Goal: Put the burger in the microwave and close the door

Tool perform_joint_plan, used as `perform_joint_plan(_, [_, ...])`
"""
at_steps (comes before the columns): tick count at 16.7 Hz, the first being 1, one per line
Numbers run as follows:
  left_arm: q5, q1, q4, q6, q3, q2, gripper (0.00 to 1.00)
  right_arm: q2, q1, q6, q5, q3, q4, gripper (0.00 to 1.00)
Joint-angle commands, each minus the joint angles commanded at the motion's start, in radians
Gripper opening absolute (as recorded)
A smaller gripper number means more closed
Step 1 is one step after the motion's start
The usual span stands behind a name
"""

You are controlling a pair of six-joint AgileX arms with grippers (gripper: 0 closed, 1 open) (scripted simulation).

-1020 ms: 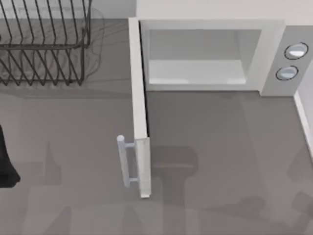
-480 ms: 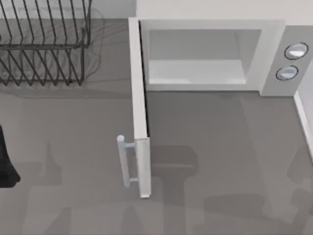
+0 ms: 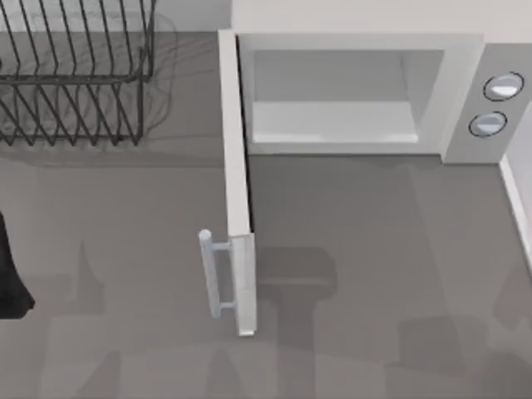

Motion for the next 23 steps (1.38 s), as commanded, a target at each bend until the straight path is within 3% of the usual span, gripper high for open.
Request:
perform_joint_plan(3, [0.000, 0.000, 0.000, 0.000, 0.000, 0.000, 1.00, 0.059, 0.000, 0.000, 0.000, -0.056, 0.111, 1.00])
perform_joint_plan(8, [0.000, 0.000, 0.000, 0.000, 0.000, 0.000, 1.00, 0.072, 0.000, 0.001, 0.000, -0.069, 0.132, 1.00])
perform_joint_plan(21, [0.000, 0.000, 0.000, 0.000, 0.000, 0.000, 1.00, 0.072, 0.000, 0.001, 0.000, -0.069, 0.132, 0.02])
perform_joint_plan(23, [0.000, 0.000, 0.000, 0.000, 0.000, 0.000, 1.00, 0.072, 0.000, 0.001, 0.000, -0.069, 0.132, 0.00])
